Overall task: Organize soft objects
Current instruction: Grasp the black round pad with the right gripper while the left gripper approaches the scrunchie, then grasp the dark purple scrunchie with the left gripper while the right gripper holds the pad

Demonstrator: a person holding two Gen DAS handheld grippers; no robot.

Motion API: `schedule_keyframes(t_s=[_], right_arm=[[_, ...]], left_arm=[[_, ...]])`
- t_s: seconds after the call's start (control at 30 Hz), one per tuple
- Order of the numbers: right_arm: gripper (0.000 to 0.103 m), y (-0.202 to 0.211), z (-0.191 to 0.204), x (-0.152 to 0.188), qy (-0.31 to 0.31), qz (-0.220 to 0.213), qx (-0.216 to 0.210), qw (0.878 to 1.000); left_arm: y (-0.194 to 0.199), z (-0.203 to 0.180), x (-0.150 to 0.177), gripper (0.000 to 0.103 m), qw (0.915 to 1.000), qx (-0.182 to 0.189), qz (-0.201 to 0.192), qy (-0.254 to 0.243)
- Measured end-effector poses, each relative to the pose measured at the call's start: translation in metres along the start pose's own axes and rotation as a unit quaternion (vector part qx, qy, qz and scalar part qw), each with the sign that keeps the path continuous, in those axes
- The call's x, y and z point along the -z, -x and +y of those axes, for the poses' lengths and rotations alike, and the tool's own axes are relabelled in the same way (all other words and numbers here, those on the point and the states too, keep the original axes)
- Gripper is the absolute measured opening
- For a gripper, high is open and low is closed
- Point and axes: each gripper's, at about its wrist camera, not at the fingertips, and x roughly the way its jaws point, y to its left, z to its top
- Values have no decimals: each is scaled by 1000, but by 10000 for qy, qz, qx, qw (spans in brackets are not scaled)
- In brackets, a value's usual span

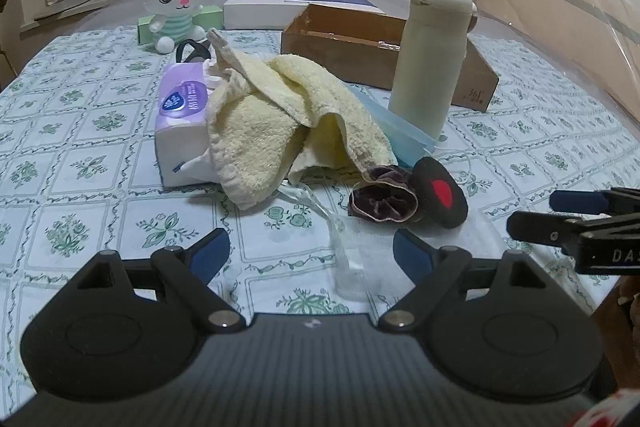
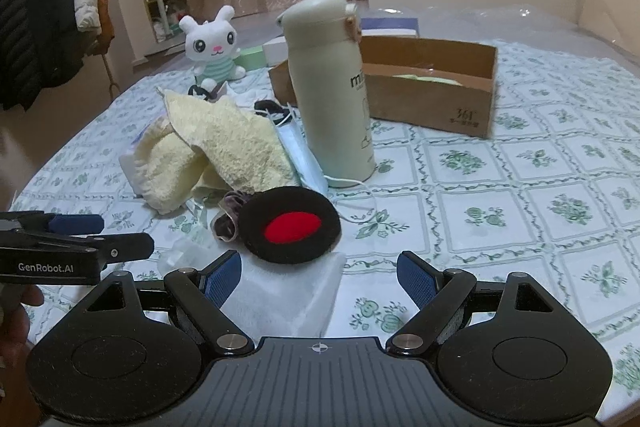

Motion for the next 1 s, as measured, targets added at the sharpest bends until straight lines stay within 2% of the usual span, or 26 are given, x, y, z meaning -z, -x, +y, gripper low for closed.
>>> schedule_keyframes(t_s=[0.5,0.8,1.0], right_arm=[[85,-57,-1,-11,297,118,-359,9988],[85,-90,0,-18,703,434,-508,9953],[90,-101,-3,-25,881,522,-654,9926]], left_arm=[[-36,12,-11,87,9998,192,52,-62],[-43,17,-10,87,9997,242,99,-3],[-45,18,-11,87,9996,264,109,29]])
